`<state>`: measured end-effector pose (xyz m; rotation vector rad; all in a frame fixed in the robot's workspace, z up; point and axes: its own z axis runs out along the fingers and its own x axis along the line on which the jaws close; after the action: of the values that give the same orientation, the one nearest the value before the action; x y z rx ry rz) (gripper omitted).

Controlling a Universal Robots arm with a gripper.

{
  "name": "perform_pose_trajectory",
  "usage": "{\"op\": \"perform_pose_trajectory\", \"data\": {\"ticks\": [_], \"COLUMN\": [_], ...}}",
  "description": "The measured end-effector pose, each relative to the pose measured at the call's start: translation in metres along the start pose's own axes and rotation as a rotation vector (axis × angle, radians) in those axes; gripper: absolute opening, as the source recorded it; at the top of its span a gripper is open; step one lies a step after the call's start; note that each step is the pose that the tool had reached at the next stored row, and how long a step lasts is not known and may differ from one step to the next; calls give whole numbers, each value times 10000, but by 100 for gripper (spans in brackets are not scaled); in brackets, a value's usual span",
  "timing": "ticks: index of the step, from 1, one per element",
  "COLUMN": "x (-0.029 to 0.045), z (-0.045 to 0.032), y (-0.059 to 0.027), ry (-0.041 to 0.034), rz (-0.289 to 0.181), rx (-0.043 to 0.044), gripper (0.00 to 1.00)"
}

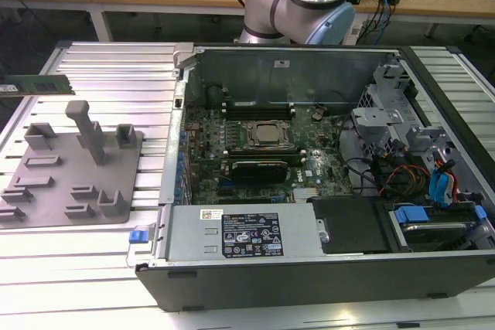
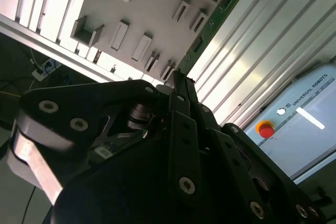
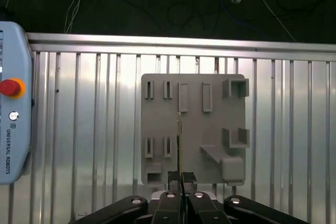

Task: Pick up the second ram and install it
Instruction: 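Pick up the second ram and move it above second insertion slot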

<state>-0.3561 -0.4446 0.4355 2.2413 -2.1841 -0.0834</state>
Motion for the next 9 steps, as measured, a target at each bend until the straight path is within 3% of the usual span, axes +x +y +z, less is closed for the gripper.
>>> {"op": "perform_pose_trajectory", "data": {"ticks": [9], "x": [4], "z": [-9], "y": [-184], "ry": [-1], "rz": [0], "rx": [-1], "gripper": [9]}}
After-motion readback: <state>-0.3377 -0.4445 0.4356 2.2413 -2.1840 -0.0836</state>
